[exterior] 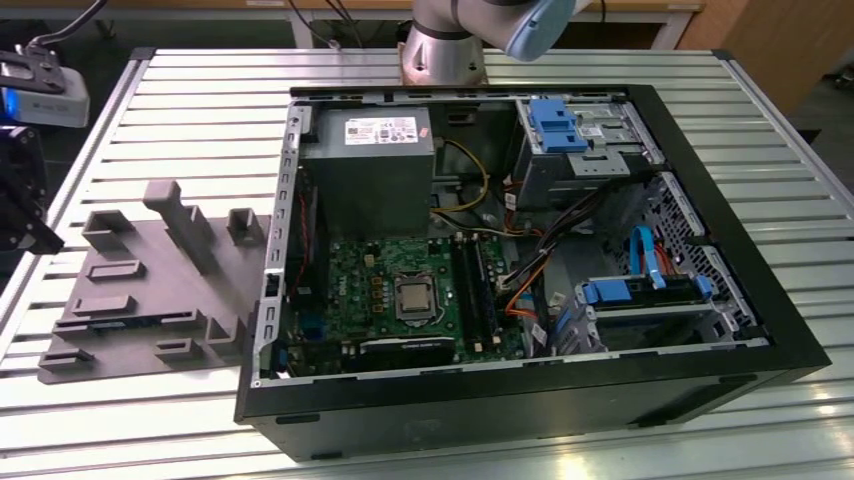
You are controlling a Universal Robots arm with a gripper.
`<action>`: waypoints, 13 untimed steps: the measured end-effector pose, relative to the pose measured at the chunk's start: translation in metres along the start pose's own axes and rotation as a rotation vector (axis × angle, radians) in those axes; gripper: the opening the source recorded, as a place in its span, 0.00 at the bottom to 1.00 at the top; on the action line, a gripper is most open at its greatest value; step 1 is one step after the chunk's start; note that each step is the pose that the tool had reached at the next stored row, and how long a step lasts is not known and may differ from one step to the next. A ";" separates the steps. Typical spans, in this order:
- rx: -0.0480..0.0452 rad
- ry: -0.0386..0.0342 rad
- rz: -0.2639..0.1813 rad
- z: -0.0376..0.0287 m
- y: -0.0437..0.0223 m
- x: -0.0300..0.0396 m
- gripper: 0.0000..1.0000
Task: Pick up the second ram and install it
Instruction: 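Pick up the second ram and move it above second insertion slot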
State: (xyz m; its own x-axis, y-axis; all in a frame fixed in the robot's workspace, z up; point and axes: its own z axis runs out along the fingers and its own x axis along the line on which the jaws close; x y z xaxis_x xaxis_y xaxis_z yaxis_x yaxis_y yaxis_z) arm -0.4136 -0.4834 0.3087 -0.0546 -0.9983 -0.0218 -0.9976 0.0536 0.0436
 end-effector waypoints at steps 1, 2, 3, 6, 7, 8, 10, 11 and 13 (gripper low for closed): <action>0.0001 0.0000 0.000 0.0004 -0.0004 0.0002 0.11; 0.0000 0.0000 0.000 0.0008 -0.0009 0.0004 0.11; 0.0001 0.0000 0.000 0.0012 -0.0013 0.0007 0.11; -0.0001 0.0001 0.000 0.0031 -0.0024 0.0016 0.11; -0.0002 0.0000 0.000 0.0040 -0.0027 0.0019 0.11; -0.0002 0.0000 0.000 0.0048 -0.0029 0.0021 0.11; -0.0005 0.0002 0.000 0.0063 -0.0034 0.0023 0.11; -0.0007 0.0002 0.000 0.0068 -0.0036 0.0024 0.11; -0.0007 0.0001 0.000 0.0079 -0.0040 0.0024 0.11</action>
State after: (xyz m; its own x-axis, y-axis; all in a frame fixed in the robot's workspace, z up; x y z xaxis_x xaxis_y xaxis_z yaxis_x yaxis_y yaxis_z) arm -0.4101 -0.4858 0.3005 -0.0544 -0.9983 -0.0217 -0.9976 0.0534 0.0443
